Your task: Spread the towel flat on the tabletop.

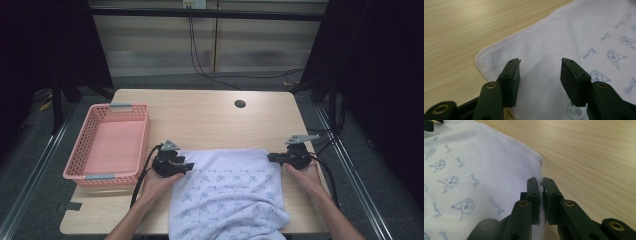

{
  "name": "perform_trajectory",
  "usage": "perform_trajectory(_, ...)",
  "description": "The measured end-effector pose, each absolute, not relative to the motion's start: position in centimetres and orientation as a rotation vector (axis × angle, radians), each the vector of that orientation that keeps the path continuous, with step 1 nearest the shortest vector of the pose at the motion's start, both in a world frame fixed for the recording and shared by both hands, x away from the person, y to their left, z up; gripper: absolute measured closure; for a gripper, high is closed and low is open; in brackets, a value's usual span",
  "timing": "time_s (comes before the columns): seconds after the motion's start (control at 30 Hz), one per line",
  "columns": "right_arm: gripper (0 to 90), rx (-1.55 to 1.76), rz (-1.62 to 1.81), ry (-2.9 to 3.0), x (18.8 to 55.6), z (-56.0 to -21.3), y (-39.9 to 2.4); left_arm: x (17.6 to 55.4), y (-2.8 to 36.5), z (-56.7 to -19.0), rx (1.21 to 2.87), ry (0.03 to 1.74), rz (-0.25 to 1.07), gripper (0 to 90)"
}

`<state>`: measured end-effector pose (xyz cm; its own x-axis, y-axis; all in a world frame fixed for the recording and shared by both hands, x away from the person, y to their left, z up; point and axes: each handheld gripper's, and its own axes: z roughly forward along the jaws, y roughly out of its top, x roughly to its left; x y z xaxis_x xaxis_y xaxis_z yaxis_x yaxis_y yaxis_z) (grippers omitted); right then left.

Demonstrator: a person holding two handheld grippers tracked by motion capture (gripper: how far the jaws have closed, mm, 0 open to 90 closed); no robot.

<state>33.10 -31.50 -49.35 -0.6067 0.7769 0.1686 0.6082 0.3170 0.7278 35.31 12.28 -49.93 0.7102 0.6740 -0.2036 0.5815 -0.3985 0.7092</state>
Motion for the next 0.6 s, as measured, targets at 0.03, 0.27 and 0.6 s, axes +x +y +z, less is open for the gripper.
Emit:
perform_trajectory(0.03, 84.7, 1.273, 1.158, 2.363, 32.9, -49.4, -31.7, 35.4, 12.2, -50.0, 2.093, 0.966, 0.169, 48.5)
perform_trajectory(0.27, 84.4, 1.266, 1.163, 2.369, 32.8, -49.5, -31.9, 37.0, 12.4, -50.3, 2.056, 1.014, 0.194, 42.4)
perform_trajectory(0.6, 84.0, 1.269, 1.164, 2.377, 32.8, -49.5, -31.8, 37.3, 13.3, -50.5, 2.081, 1.012, 0.233, 38.0)
